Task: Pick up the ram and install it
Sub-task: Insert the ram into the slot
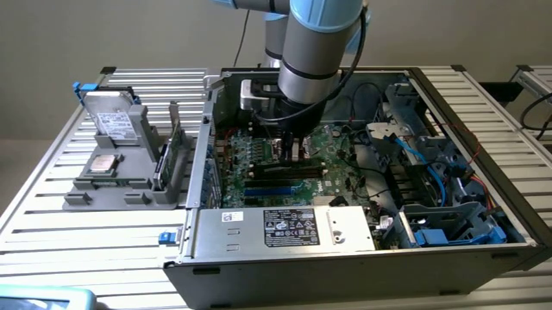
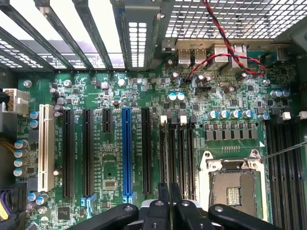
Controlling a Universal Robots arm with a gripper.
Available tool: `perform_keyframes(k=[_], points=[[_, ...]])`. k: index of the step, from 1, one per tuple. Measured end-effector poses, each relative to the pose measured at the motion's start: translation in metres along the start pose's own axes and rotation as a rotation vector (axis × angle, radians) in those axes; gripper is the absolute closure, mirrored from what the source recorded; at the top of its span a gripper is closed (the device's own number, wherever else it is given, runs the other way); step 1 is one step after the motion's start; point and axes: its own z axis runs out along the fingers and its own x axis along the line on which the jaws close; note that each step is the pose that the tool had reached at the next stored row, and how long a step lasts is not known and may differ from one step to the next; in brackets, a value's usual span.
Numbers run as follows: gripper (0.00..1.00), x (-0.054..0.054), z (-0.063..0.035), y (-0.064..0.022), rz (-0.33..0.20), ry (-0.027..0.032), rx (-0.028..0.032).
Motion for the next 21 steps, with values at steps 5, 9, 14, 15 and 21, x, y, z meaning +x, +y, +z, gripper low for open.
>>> perform_keyframes(k=[5,9,14,15,21], points=[[0.87,0.0,0.0016,-0.0002,0.0,0.0013,-0.0004],[0.87,0.0,0.0052,0.0032,-0.001,0.002,0.0073],[0.87,-0.001,0.0095,0.0094,-0.001,0.0042,0.0206],[0.87,-0.001,0.0107,0.0101,-0.002,0.0049,0.0225],[0.87,-0.001,0.0138,0.0102,-0.001,0.0077,0.0248]])
